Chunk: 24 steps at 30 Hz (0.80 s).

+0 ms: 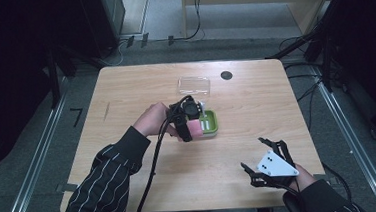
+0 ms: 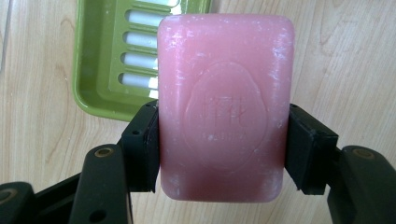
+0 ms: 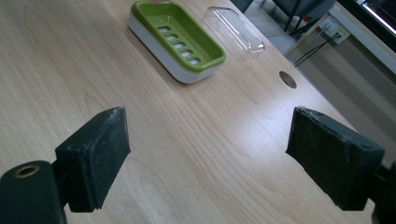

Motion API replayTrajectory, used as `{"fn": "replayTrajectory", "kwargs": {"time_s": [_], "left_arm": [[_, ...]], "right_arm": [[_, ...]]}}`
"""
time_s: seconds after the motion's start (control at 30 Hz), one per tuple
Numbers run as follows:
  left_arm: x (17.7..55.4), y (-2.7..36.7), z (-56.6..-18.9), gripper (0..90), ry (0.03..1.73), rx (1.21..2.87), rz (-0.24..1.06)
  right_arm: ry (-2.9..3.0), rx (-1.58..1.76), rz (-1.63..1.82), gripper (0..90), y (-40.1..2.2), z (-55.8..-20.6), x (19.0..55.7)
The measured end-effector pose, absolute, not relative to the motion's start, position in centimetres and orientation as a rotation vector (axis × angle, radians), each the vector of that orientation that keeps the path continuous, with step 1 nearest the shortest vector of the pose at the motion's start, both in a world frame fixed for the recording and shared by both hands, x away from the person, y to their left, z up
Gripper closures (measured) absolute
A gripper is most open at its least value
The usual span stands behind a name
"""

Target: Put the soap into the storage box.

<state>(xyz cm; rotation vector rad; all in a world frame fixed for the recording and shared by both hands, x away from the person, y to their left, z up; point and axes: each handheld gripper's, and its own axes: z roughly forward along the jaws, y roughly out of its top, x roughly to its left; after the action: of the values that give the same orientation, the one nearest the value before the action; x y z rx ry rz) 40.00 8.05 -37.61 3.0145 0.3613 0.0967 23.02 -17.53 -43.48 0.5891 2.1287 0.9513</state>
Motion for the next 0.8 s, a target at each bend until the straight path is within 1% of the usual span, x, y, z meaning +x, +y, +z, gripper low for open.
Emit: {"fn": "replayTrajectory", "kwargs": {"time_s": [0.37,0.8], "left_arm": [[40.8,8.0,-37.8,38.6,0.354,3.009,0.100],[41.9,7.2,-37.9,38.6,0.351,2.999,0.099]], "right_arm": [[2.125,0.593,0.946,13.3,-17.6,-43.5,22.9],[2.130,0.589,0.944,13.4,-17.6,-43.5,23.0]]}}
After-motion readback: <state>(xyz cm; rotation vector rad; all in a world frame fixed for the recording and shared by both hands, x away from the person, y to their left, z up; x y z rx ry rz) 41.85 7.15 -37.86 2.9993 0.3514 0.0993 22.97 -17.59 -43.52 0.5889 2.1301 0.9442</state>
